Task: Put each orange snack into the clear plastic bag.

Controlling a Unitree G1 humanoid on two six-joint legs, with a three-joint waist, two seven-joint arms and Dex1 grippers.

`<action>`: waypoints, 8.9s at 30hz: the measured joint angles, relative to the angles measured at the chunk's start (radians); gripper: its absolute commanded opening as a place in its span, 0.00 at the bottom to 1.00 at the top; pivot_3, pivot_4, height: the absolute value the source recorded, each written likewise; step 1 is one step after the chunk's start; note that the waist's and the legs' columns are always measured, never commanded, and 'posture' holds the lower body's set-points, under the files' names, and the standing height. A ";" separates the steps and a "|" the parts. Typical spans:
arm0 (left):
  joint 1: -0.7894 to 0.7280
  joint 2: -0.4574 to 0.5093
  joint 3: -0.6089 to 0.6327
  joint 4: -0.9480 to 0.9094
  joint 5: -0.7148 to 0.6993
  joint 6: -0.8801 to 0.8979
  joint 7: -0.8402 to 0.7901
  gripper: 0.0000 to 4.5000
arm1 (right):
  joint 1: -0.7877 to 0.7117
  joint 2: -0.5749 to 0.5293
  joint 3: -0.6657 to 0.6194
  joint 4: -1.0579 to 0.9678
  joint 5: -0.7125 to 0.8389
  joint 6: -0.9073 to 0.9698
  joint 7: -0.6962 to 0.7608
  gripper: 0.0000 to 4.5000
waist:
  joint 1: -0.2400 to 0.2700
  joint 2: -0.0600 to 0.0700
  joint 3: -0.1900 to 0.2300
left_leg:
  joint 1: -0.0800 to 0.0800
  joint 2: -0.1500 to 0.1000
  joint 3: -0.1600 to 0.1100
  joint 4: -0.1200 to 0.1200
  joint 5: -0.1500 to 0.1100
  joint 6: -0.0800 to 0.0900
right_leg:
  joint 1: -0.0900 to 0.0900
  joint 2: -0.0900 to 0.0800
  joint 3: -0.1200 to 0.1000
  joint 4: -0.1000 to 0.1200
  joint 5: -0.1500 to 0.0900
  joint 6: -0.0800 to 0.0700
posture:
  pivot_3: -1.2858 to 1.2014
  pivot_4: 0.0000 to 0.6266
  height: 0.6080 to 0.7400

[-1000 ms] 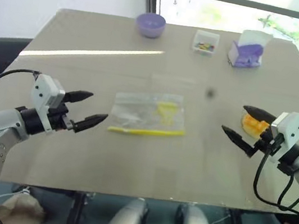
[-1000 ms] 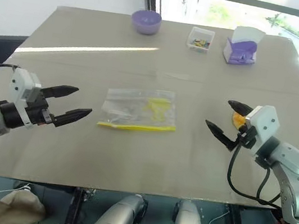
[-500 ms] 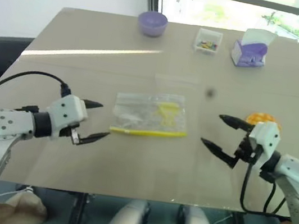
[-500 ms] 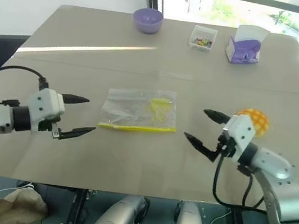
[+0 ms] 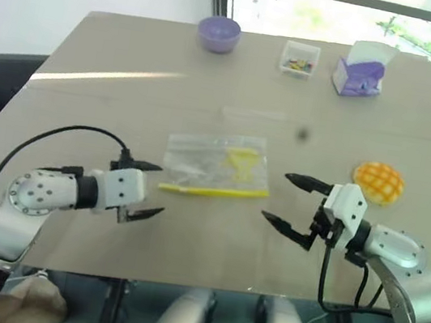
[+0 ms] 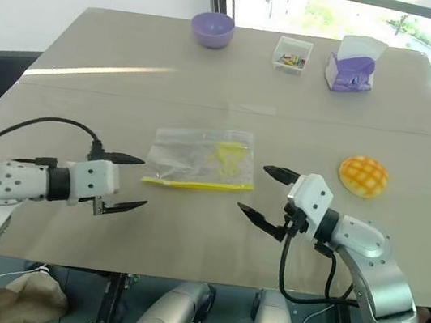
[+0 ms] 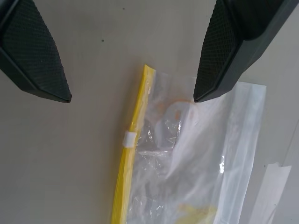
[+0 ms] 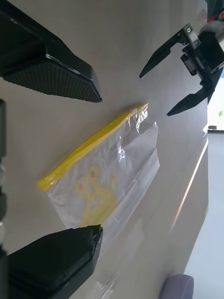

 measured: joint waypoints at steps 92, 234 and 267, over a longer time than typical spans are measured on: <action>-0.743 -0.429 0.232 0.683 -0.698 1.503 0.341 0.17 | 0.207 -0.028 -0.107 -0.017 -0.040 -0.117 -0.044 1.00 | -0.001 -0.010 -0.007 | 0.001 0.012 0.016 0.013 0.000 -0.001 | -0.002 0.016 0.010 0.005 0.007 -0.002 | 0.52 0.24 1.00; -0.531 -0.240 -0.156 0.247 0.012 0.028 0.091 0.00 | -0.273 0.174 -0.025 0.233 -0.242 -0.058 -0.200 0.01 | -0.046 -0.014 -0.008 | 0.000 0.020 0.037 0.013 -0.002 0.000 | -0.017 0.025 0.031 0.014 0.013 -0.007 | 0.52 0.24 1.00; -0.386 -0.196 -0.173 0.089 -0.061 0.016 0.087 0.00 | -0.339 0.151 0.007 0.296 -0.295 -0.147 -0.214 0.01 | -0.050 -0.014 -0.007 | -0.001 0.020 0.038 0.013 -0.006 0.005 | -0.017 0.024 0.031 0.014 0.014 -0.006 | 0.52 0.24 1.00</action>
